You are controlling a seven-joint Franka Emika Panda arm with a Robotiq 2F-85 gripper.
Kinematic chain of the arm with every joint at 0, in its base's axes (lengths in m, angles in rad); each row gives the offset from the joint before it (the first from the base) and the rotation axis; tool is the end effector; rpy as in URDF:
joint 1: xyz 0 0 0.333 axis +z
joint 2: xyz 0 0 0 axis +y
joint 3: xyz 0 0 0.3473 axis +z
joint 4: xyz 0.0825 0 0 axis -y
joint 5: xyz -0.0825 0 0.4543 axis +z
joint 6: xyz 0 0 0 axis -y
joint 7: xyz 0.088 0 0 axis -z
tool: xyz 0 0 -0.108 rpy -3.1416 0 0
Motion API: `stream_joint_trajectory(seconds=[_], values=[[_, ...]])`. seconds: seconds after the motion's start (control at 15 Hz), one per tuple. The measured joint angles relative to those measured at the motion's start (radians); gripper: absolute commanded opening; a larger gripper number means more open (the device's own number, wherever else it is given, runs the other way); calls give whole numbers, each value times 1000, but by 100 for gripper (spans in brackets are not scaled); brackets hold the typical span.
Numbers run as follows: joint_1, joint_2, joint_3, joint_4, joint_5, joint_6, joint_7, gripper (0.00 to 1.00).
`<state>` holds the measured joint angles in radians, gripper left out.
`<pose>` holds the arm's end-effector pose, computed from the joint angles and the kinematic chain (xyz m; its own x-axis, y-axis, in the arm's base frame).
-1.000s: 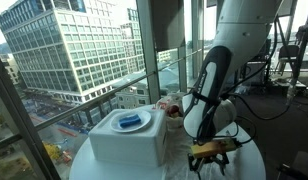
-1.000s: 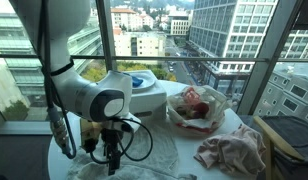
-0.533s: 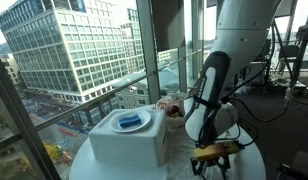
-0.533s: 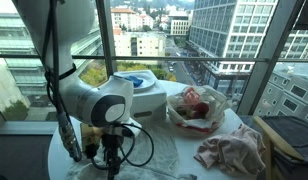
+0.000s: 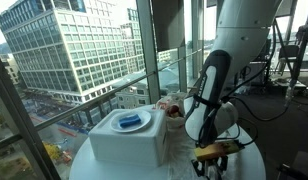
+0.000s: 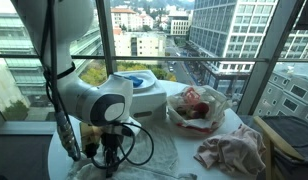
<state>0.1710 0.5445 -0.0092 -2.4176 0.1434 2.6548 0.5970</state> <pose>0.4584 0.0700 0.0255 0.8001 -0.5393 -0.2627 -0.5172 -0.8420 0.1534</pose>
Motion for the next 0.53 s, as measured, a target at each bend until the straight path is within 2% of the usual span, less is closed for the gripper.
stream_joint_trajectory(seconds=[0.2,0.53], values=[[0,-7,8,-2,0,-1,-9,99],[9,-33,28,-8,4,-15,-25,98]])
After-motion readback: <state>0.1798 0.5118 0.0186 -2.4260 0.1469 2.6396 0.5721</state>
